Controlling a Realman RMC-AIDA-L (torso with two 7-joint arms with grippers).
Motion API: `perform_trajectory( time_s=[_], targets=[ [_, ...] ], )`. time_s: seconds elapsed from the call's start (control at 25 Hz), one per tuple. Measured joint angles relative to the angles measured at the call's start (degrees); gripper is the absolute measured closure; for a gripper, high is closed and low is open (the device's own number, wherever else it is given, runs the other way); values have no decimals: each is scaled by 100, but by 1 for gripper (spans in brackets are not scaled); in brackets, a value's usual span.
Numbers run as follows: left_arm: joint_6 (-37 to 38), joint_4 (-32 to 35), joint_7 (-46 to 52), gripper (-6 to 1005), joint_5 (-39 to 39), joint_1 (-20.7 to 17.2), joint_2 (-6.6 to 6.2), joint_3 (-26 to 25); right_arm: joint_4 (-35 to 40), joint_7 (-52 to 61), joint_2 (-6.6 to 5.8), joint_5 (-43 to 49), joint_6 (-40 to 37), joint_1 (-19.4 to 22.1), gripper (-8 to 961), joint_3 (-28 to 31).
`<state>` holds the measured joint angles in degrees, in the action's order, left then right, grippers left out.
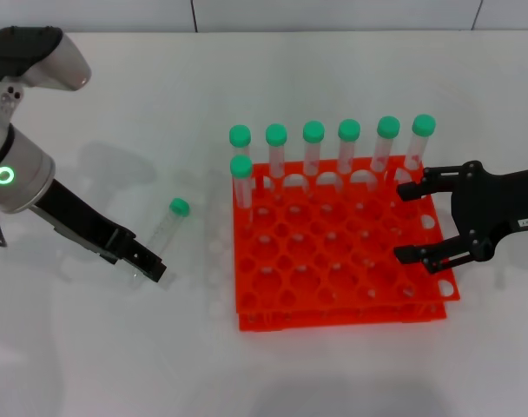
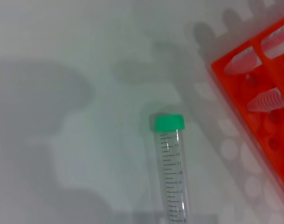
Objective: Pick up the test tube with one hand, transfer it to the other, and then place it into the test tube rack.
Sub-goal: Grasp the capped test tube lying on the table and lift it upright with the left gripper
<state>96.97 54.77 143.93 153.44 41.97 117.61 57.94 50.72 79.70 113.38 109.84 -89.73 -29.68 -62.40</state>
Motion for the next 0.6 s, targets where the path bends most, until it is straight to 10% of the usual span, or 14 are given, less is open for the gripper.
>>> perform_trajectory(
  time_s=[0.6],
  targets=[
    [-253,-334,136,355,19,159,-26,240,-7,-58,52,2,45,-1,84,0]
  ],
)
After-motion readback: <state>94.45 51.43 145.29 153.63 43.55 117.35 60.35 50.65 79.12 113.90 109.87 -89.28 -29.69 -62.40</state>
